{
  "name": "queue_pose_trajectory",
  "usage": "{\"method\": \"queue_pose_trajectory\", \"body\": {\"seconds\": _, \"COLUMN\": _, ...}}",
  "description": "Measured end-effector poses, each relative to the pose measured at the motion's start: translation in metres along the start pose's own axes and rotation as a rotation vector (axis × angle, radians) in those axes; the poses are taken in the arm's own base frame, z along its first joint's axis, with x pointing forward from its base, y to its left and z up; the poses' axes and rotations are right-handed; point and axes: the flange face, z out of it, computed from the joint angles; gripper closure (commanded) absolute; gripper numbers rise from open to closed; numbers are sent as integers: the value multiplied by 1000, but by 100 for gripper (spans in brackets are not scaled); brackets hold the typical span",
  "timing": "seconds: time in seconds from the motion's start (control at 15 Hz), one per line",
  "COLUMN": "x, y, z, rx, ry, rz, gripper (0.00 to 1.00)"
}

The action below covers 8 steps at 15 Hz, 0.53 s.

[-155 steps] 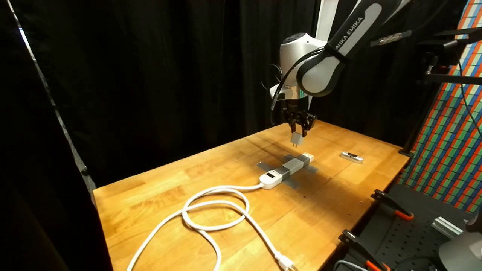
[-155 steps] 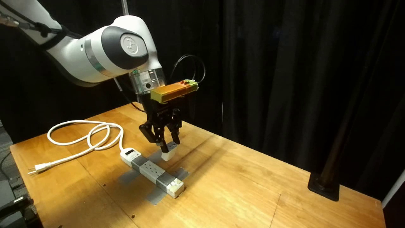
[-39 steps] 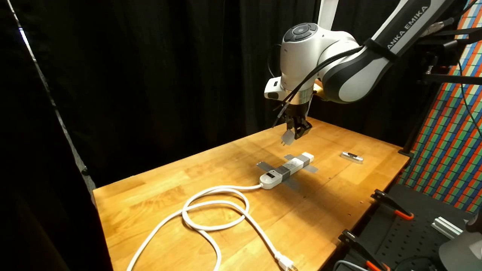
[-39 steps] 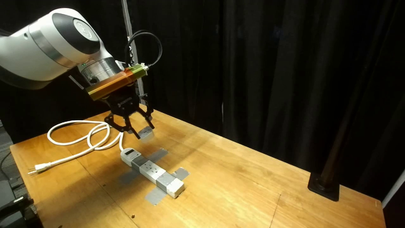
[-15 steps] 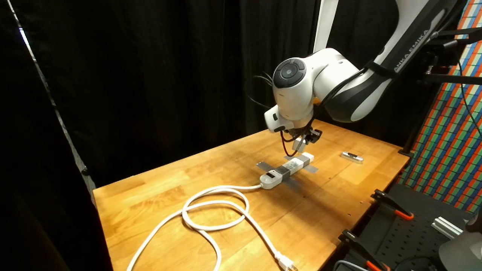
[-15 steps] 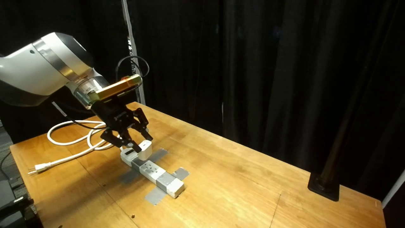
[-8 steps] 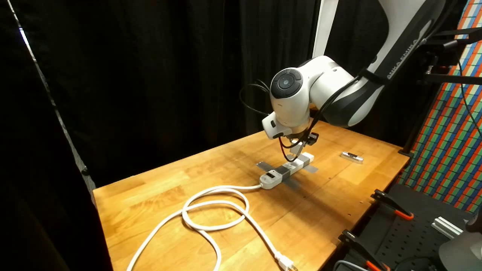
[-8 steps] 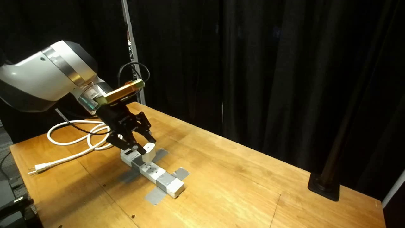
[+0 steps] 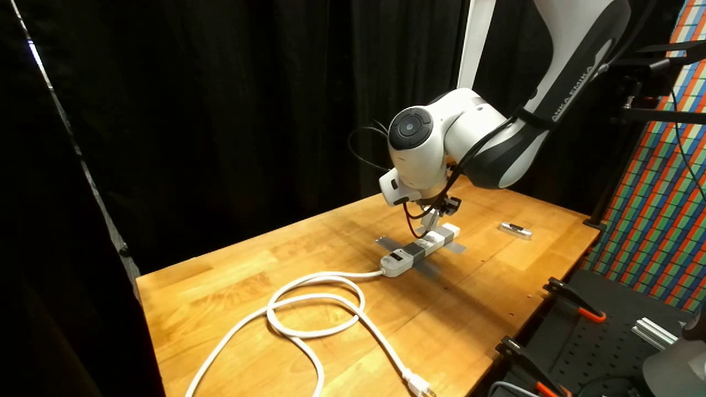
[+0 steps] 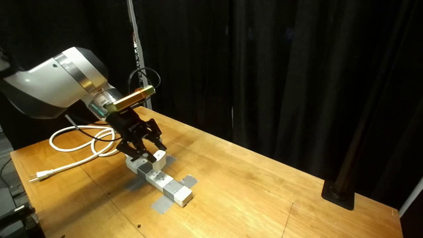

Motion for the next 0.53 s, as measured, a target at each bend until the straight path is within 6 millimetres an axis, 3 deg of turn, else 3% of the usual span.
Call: {"method": "queue_pose_trajectory", "body": {"seconds": 0.53, "x": -3, "y": -1, "z": 17, "rx": 34, "ry": -2, "rz": 40, "gripper": 77}}
